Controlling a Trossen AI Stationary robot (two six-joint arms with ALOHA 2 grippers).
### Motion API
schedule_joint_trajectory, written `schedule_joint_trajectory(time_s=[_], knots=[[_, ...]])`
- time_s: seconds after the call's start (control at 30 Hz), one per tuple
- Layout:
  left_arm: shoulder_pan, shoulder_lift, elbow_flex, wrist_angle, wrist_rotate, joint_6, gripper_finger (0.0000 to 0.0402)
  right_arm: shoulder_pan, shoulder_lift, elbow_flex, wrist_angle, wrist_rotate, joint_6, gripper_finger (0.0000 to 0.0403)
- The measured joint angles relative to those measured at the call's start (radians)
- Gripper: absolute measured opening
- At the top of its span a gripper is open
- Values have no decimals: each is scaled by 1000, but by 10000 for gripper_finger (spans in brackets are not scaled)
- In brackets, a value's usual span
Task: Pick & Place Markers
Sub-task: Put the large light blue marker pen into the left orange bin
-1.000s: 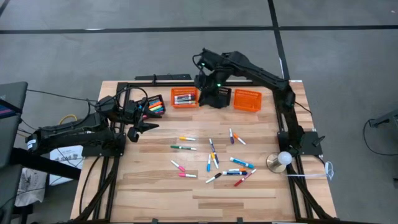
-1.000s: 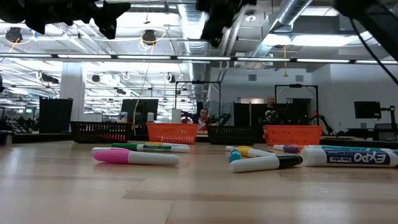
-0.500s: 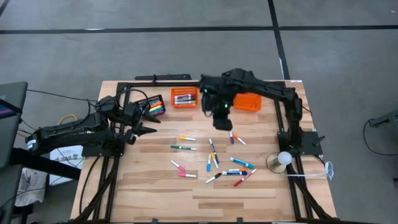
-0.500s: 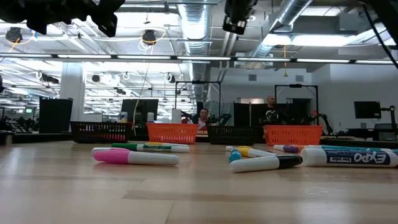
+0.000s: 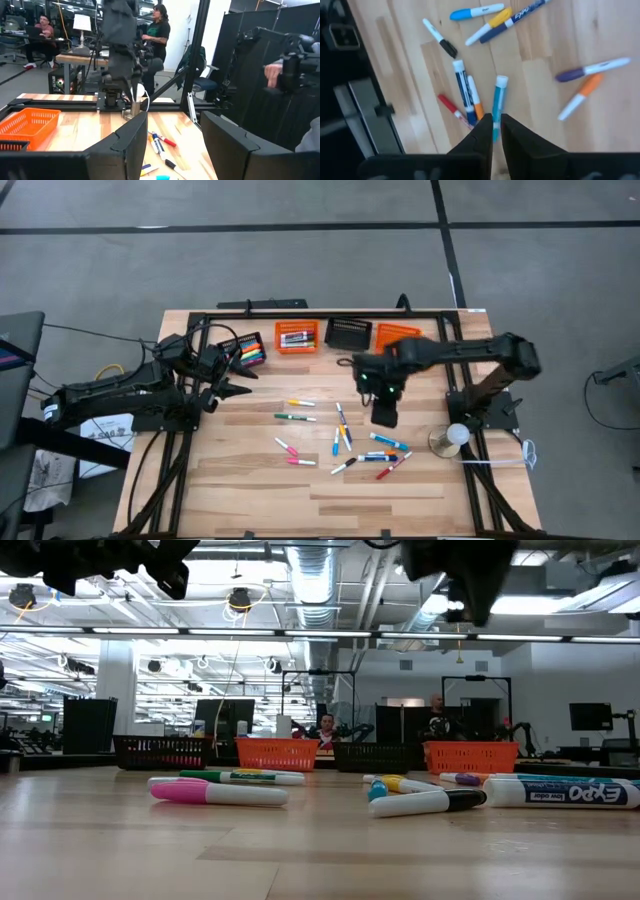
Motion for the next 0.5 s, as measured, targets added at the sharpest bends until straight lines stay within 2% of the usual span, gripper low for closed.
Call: schedule_joint_trajectory(time_s=[0.23, 0.5], knots=[[0, 0, 0, 0, 0, -18, 184, 90, -137, -304, 293, 19, 289, 52], [0, 0, 0, 1, 0, -37, 184, 200, -105, -405, 360, 43, 395, 110]])
